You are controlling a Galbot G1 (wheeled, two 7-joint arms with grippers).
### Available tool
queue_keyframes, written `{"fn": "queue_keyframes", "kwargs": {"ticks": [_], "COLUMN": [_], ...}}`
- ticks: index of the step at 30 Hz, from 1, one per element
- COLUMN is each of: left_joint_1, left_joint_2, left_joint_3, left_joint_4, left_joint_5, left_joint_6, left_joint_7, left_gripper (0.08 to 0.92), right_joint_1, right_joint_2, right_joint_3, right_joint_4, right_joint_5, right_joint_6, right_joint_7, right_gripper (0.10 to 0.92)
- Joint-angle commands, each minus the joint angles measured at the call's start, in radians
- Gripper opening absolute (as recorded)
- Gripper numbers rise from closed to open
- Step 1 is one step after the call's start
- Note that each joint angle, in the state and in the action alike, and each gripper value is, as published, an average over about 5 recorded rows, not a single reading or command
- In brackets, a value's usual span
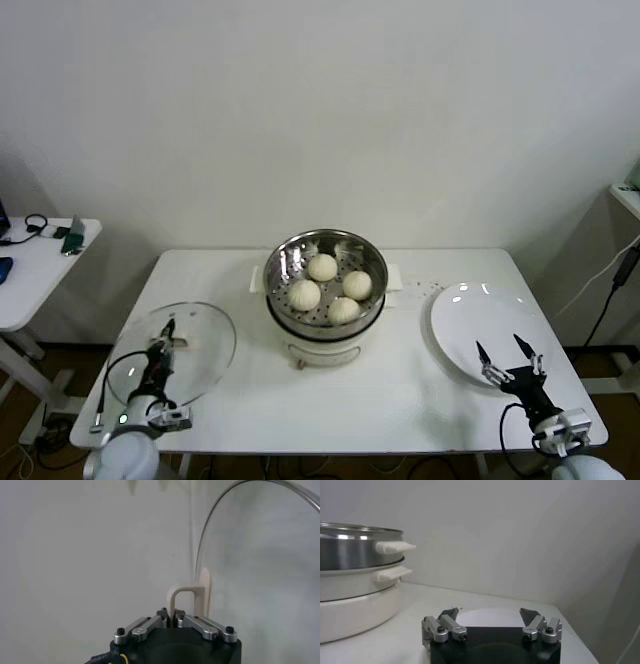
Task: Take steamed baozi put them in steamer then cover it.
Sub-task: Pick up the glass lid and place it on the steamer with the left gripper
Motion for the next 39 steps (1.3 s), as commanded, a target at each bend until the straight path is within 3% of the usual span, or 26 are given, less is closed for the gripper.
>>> {"fn": "queue_keyframes", "kwargs": {"ticks": [1, 11, 16, 19, 23, 28, 39], "left_joint_1": [0.092, 0.089, -0.018, -0.122, -0.271, -0.417, -0.580], "left_joint_2": [0.081, 0.264, 0.352, 0.362, 0.316, 0.195, -0.049], "left_joint_3": [0.003, 0.057, 0.162, 0.261, 0.416, 0.562, 0.730], "left_joint_4": [-0.288, -0.517, -0.532, -0.520, -0.481, -0.399, -0.216], "left_joint_5": [-0.025, -0.131, -0.179, -0.190, -0.143, -0.047, 0.091], "left_joint_6": [0.239, 0.427, 0.503, 0.552, 0.599, 0.613, 0.613], "left_joint_7": [-0.040, 0.022, 0.059, 0.105, 0.164, 0.233, 0.327], "left_gripper": [0.150, 0.150, 0.150, 0.150, 0.150, 0.150, 0.150], "right_joint_1": [0.036, 0.104, 0.139, 0.155, 0.169, 0.173, 0.168], "right_joint_2": [-0.036, -0.055, -0.048, -0.042, -0.029, -0.018, -0.015], "right_joint_3": [-0.009, -0.057, -0.088, -0.100, -0.110, -0.112, -0.101], "right_joint_4": [-0.031, -0.055, -0.067, -0.075, -0.083, -0.087, -0.091], "right_joint_5": [0.005, 0.009, -0.007, -0.016, -0.029, -0.040, -0.052], "right_joint_6": [0.001, 0.001, -0.003, -0.004, -0.003, -0.002, -0.002], "right_joint_7": [-0.003, -0.003, 0.001, 0.003, 0.004, 0.004, 0.004], "right_gripper": [0.823, 0.823, 0.823, 0.823, 0.823, 0.823, 0.823]}}
